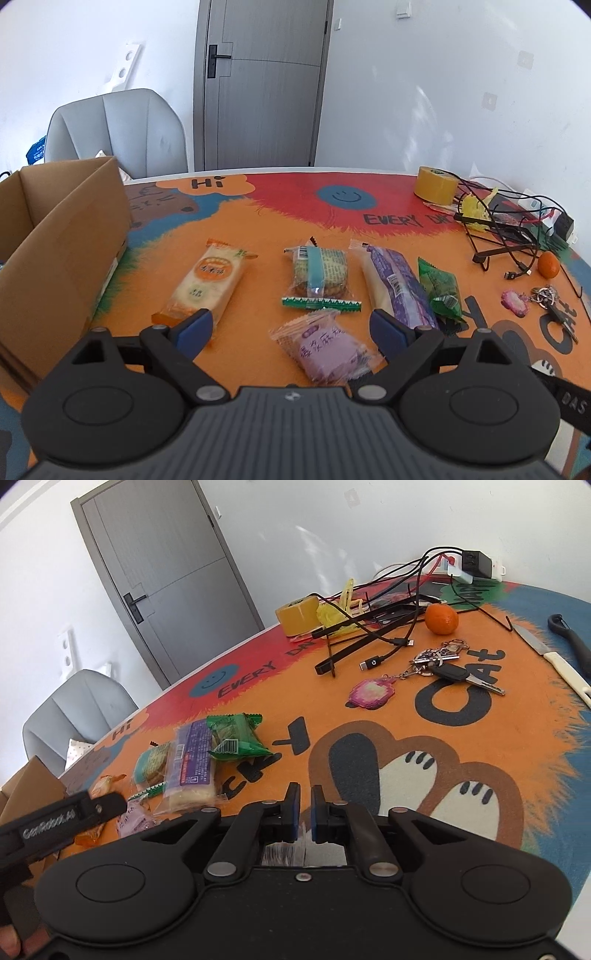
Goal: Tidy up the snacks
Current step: 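Grasp the purple sesame cake pack with the left gripper while the right grasps the clear biscuit pack, then carry the purple pack and clear biscuit pack over the cardboard box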
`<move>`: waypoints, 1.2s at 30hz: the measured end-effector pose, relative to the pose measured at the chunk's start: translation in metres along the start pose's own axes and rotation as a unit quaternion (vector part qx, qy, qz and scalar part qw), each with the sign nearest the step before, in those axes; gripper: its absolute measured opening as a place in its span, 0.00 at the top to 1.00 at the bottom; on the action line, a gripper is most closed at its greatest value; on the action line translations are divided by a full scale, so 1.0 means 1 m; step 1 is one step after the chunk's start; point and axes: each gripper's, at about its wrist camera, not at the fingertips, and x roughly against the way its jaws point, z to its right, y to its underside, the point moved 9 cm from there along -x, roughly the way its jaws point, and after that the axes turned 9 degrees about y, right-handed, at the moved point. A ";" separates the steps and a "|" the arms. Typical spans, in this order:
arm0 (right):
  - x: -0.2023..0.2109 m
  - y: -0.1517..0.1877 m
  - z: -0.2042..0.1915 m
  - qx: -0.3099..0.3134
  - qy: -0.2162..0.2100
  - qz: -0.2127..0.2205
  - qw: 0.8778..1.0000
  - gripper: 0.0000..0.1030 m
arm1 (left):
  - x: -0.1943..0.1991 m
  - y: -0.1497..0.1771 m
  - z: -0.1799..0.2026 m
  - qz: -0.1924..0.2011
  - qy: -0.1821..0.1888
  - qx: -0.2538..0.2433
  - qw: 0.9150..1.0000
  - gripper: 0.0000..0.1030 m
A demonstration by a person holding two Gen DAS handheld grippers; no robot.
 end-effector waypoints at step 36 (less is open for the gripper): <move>0.009 0.027 -0.042 0.088 0.022 0.012 0.996 0.13 | 0.018 0.019 -0.041 -0.017 0.003 0.041 0.999 0.67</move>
